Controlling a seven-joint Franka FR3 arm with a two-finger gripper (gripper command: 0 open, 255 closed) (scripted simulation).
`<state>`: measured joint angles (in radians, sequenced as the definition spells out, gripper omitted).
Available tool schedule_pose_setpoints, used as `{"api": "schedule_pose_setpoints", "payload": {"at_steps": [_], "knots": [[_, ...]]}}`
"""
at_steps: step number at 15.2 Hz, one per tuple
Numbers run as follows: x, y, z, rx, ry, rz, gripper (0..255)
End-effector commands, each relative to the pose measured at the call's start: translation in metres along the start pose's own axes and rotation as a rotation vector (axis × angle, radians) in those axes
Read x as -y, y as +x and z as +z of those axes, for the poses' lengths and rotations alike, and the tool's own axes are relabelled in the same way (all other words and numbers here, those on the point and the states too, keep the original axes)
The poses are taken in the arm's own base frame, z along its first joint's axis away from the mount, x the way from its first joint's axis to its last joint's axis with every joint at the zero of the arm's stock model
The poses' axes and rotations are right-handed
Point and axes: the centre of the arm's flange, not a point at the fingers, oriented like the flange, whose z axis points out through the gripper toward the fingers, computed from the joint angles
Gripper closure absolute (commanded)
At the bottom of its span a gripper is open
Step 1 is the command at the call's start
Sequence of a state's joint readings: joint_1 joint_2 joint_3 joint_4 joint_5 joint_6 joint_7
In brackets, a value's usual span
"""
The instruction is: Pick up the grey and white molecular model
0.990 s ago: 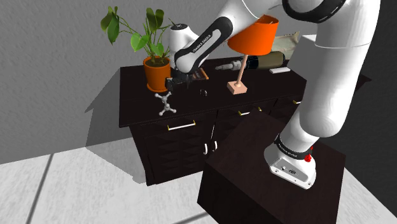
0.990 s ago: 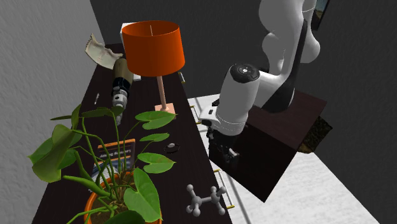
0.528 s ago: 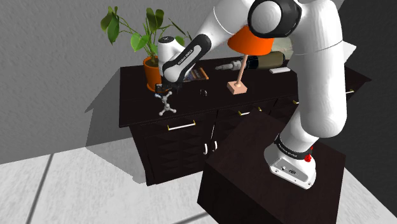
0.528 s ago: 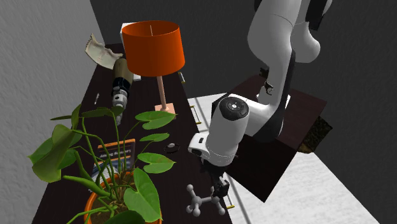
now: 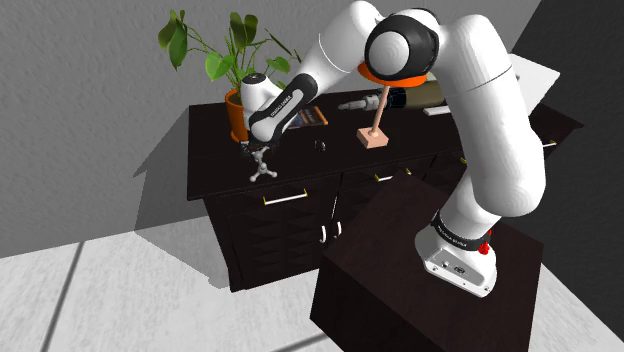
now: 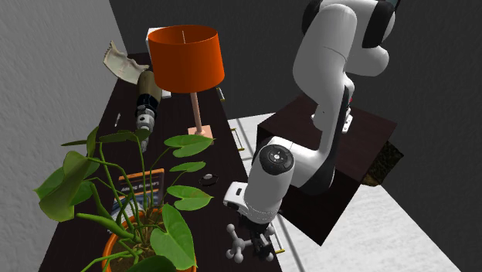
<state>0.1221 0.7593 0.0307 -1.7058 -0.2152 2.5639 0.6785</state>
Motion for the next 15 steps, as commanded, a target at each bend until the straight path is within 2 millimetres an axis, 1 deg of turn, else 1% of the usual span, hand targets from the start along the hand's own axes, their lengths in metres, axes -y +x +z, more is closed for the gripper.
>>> {"api": "schedule_pose_setpoints", "payload": {"at_steps": [1, 2, 4, 5, 14, 15], "knots": [[0.0013, -0.0013, 0.0113, -0.001, 0.000, 0.000, 0], [0.0016, -0.0025, 0.0196, -0.001, 0.000, 0.000, 0], [0.0015, -0.0025, 0.0196, -0.001, 0.000, 0.000, 0], [0.0019, -0.0027, 0.0195, 0.000, 0.000, 0.000, 255], [0.0016, -0.0025, 0.0196, -0.001, 0.000, 0.000, 255], [0.0014, -0.0018, 0.0144, -0.001, 0.000, 0.000, 255]]}}
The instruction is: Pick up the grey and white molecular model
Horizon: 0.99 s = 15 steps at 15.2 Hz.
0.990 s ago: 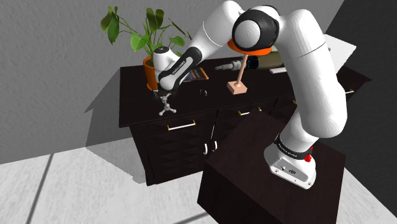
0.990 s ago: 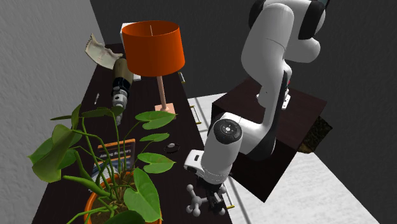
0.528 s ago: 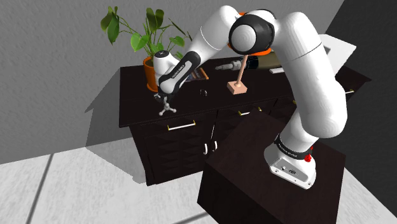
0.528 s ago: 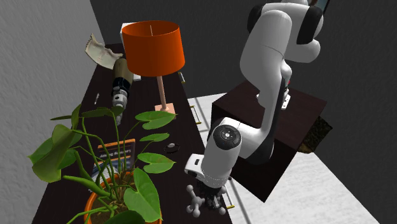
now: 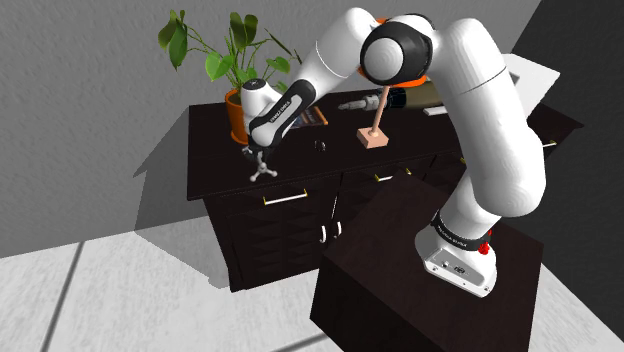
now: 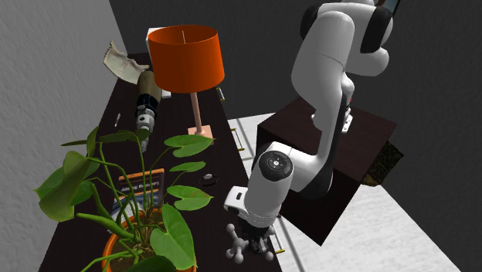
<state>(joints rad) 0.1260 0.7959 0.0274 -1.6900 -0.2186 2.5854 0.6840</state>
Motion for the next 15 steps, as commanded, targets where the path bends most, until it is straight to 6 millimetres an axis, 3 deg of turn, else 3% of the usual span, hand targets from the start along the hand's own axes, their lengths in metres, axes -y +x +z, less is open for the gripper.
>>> {"api": "schedule_pose_setpoints", "payload": {"at_steps": [1, 15], "knots": [[-0.001, 0.001, -0.007, 0.000, -0.001, 0.001, 255], [-0.003, 0.011, -0.076, 0.000, -0.001, 0.001, 255]]}}
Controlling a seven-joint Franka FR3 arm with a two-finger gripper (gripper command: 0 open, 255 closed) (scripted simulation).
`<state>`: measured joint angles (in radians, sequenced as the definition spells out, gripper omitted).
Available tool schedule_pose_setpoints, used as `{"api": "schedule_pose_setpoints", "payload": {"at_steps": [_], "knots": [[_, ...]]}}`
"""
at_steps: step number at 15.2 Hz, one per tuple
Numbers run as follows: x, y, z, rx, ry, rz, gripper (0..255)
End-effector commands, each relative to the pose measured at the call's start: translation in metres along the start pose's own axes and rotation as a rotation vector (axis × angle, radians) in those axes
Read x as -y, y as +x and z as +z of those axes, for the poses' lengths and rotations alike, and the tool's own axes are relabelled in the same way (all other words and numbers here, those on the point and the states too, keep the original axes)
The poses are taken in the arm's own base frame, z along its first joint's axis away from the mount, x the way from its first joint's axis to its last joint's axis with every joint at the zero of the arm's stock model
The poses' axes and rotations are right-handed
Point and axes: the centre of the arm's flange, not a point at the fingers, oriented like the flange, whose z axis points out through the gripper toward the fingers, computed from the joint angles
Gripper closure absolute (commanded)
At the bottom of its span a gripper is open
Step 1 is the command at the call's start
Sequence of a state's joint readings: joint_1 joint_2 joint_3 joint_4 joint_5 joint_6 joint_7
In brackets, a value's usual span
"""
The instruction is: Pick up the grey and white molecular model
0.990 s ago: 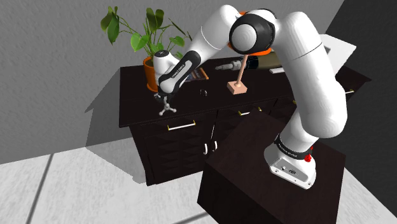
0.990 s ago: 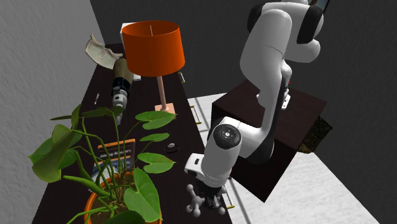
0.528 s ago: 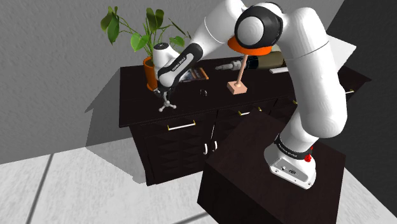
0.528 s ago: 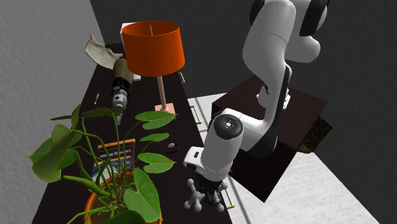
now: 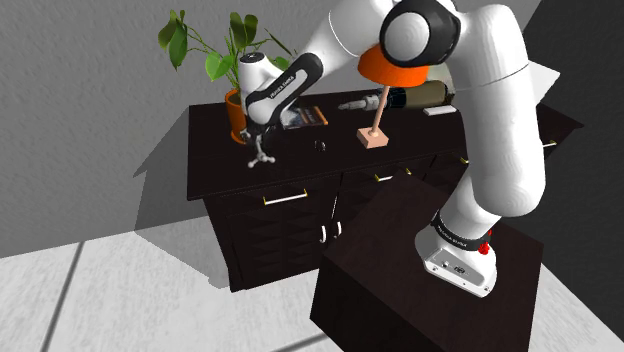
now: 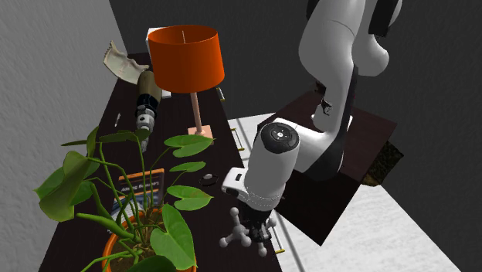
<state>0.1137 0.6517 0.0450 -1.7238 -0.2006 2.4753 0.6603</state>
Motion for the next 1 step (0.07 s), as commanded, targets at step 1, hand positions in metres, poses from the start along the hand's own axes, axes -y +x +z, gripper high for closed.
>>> {"api": "schedule_pose_setpoints", "payload": {"at_steps": [1], "knots": [[0.0001, -0.0002, -0.0028, 0.000, 0.000, 0.000, 255]]}}
